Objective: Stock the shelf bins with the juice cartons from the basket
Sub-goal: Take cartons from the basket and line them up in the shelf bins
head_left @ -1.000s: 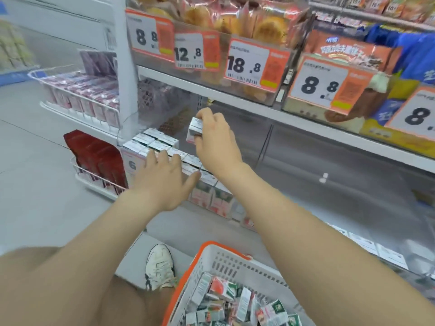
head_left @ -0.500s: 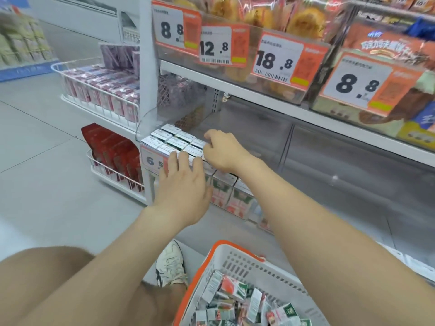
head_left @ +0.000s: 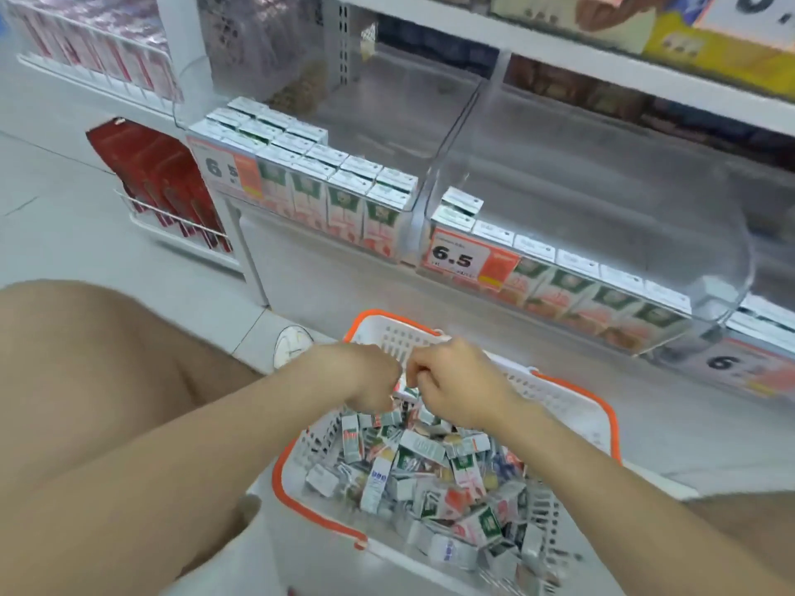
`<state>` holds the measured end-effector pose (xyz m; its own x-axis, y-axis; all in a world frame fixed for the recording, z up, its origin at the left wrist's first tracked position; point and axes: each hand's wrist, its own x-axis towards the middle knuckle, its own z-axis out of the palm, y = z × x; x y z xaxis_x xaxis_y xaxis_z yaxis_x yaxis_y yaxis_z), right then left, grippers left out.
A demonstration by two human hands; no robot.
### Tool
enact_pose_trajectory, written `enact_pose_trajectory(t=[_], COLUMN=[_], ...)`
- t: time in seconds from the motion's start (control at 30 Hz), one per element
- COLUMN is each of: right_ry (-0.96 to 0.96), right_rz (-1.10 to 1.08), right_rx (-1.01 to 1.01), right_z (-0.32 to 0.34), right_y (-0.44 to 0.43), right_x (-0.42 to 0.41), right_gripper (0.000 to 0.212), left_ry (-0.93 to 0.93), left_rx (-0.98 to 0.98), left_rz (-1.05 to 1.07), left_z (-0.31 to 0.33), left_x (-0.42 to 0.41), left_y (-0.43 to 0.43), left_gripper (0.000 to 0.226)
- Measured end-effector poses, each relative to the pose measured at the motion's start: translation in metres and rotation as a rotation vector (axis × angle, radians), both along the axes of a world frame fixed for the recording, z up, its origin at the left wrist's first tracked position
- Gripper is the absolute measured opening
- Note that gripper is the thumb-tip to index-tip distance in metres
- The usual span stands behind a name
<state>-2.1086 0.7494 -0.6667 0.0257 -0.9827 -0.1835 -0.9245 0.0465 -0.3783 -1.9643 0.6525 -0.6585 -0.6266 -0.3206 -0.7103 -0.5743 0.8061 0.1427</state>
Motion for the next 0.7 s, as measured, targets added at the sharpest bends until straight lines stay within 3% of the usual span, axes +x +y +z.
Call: enact_pose_trajectory(t=[0.1,0.2,0.27,0.47,0.6,0.7], right_ry=[-0.018,-0.035,-0.044,-0.044,-0.03,0.029], right_rz=[-0.001,0.006,0.011,0.132,0.205,0.22], right_rx=[0.312,0.449,0.466,0.453,0.446,0.423], right_z=[-0.054,-0.101,-0.125,-0.171,-0.194,-0.202], right_y=[0.022,0.04,0.046,0.052,0.051,0.051], right_x=[-0.013,-0.01,-0.004,0.029,0.043,0.052], right_gripper=[0.036,0.035,0.033,0.063,0.066,0.073], left_ry=[-0.111,-0.203,-0.248,-0.372,-0.346,-0.352], left_rx=[0.009,0.004,0.018,0.075,-0.001,0.011], left_rz=[-0.036,-0.087,-0.104,-0.05,-0.089,-0.151], left_z=[-0.055,-0.09,-0.112,-0.148,-0.161,-0.163], left_x=[-0.006,-0.002,0.003,0.019,0.026,0.03], left_y=[0.016,0.027,0.033,0.041,0.041,0.041], left_gripper=[0.022,0.019,0.01,0.056,0.043,0.046])
